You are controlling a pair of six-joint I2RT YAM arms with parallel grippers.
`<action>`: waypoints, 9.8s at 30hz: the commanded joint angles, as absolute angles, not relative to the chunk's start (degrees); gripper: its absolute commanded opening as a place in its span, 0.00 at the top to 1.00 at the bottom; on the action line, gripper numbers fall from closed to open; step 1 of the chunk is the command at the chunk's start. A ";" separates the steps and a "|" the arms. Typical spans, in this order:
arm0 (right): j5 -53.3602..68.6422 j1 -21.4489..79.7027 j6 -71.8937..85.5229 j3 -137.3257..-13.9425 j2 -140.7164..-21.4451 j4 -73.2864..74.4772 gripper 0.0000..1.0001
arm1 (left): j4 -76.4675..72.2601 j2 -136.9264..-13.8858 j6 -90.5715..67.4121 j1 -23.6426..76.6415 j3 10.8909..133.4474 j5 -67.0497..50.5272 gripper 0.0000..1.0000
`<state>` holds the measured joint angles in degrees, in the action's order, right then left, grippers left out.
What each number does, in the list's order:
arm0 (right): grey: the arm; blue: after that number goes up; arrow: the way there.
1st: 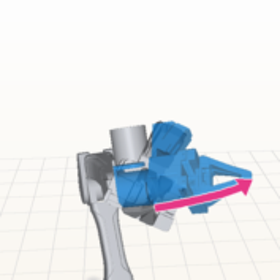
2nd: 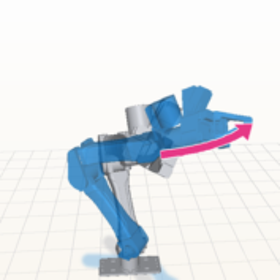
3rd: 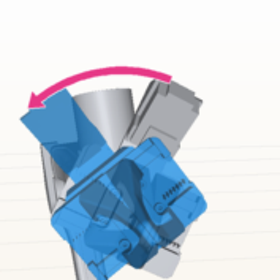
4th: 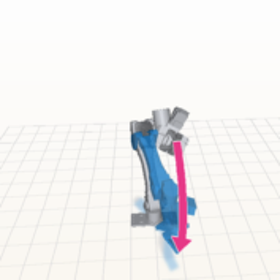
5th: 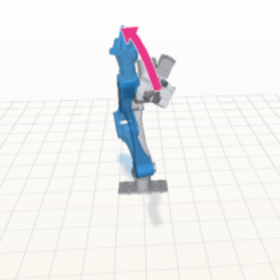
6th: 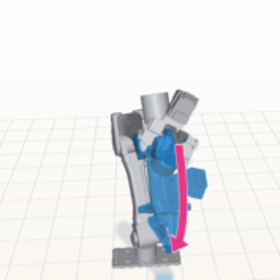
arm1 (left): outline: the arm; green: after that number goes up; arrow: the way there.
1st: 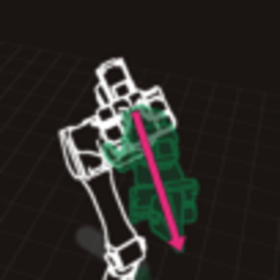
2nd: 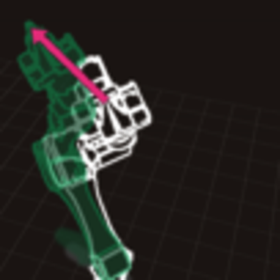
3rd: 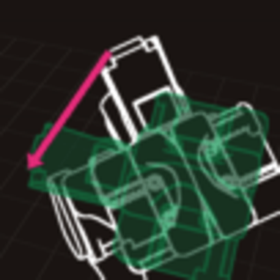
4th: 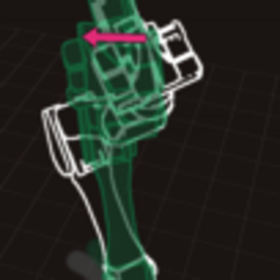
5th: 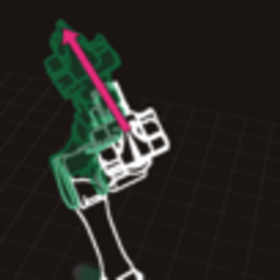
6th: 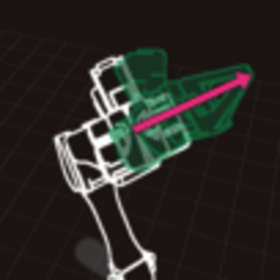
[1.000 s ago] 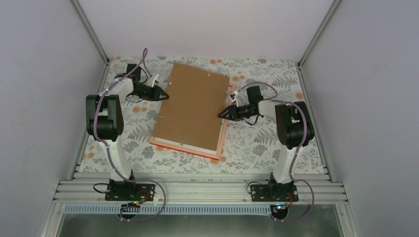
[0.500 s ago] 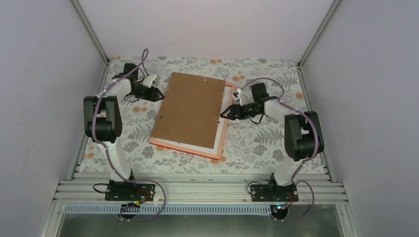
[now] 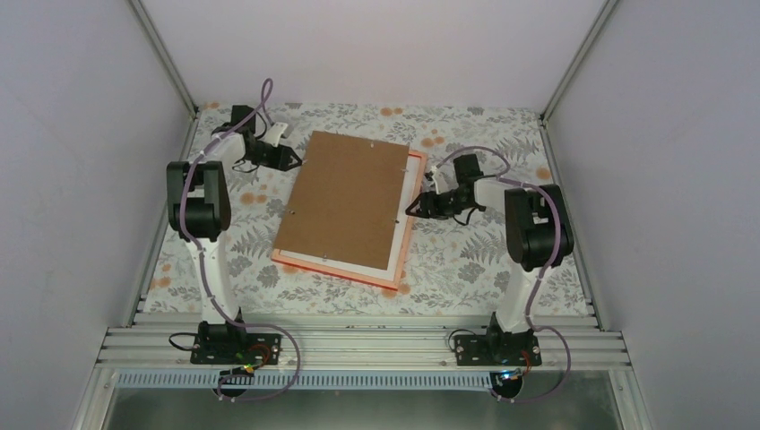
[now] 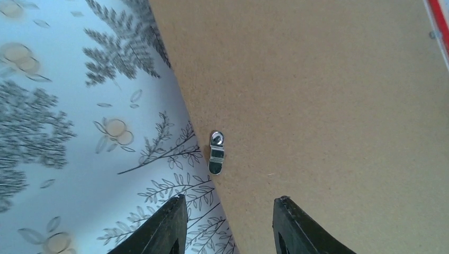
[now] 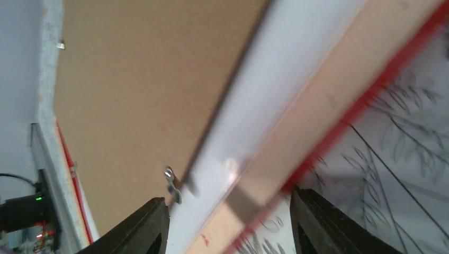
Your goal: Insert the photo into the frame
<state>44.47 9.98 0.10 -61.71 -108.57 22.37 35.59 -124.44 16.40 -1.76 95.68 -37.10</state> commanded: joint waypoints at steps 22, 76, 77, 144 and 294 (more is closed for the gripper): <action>47.28 8.53 6.36 -67.32 -118.04 16.84 0.71 | 32.85 -118.95 20.90 5.58 85.90 -40.63 0.76; 44.80 7.31 1.37 -73.21 -121.70 19.42 0.75 | 23.16 -131.02 4.55 1.61 94.94 -53.39 0.72; 44.67 7.33 1.39 -73.20 -121.53 19.42 0.75 | 23.09 -130.51 4.61 1.44 94.58 -51.99 0.67; 22.09 10.34 -14.56 -97.70 -131.21 28.64 0.46 | 20.97 -90.90 57.39 40.15 51.13 -23.56 0.21; 18.56 42.10 -49.25 -29.09 -81.56 12.85 0.76 | 22.12 -86.25 31.10 39.96 45.15 -5.38 0.23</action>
<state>20.78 41.60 -48.18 -31.51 -81.58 9.54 21.58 -86.24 31.83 41.39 43.94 -9.43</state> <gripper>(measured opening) 0.286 0.767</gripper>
